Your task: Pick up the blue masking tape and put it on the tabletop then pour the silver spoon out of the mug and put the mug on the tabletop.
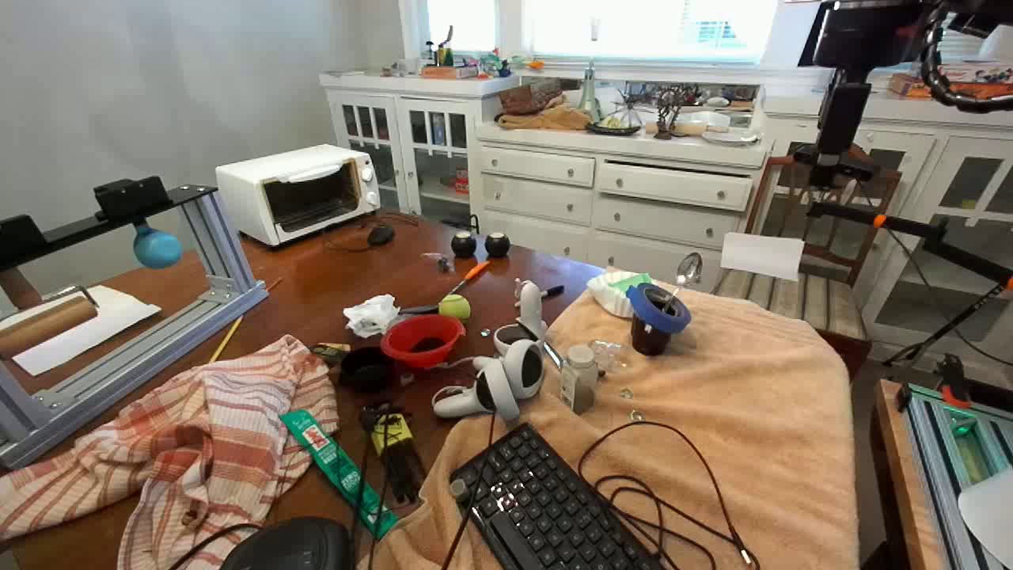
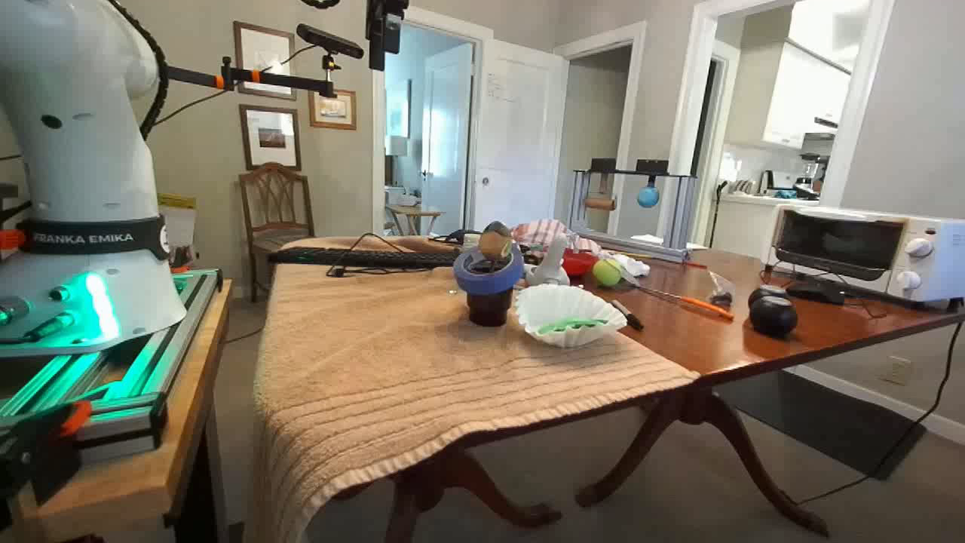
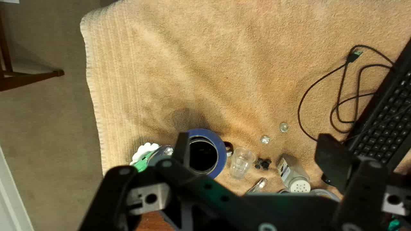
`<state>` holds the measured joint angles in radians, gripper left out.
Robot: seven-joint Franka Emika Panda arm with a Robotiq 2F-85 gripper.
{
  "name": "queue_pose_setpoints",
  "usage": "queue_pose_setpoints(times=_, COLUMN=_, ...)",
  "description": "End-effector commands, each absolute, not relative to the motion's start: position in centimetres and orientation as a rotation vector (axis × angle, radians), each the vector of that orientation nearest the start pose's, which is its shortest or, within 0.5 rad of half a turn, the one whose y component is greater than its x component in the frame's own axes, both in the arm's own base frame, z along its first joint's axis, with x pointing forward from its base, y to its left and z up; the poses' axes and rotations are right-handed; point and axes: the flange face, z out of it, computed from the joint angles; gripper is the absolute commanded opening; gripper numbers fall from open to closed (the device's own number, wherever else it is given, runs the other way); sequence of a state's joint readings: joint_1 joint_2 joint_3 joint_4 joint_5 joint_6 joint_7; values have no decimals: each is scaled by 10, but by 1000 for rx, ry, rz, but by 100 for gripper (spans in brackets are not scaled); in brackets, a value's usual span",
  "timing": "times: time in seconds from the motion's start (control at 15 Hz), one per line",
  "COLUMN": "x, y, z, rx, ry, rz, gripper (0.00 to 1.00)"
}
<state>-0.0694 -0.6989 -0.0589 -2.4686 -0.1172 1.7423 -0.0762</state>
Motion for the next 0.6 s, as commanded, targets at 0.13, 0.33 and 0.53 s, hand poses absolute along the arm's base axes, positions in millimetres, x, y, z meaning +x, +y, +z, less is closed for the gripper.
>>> queue_pose_setpoints(times=0.13, x=334, y=-56, z=524, rx=-3215, ry=26, rz=58, gripper=100)
queue_pose_setpoints(times=0.33, x=334, y=-56, z=524, rx=-3215, ry=26, rz=58, gripper=100)
queue_pose_setpoints(times=0.53, x=336, y=-60, z=522, rx=-3248, ry=108, rz=36, gripper=100)
